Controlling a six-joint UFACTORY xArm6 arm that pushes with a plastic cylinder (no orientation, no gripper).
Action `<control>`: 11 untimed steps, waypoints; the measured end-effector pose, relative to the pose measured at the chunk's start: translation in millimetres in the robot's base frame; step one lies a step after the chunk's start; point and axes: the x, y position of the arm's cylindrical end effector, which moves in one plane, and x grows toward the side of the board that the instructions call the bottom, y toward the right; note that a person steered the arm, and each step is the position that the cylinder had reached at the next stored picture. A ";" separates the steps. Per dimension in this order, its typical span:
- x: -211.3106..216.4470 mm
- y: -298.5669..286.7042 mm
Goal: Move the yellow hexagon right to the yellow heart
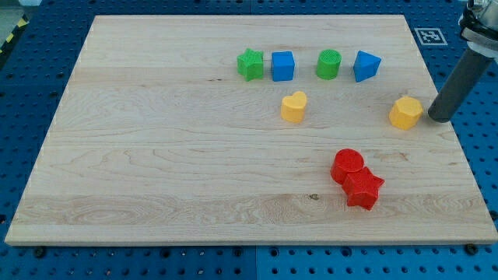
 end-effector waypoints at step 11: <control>-9.1 -164.4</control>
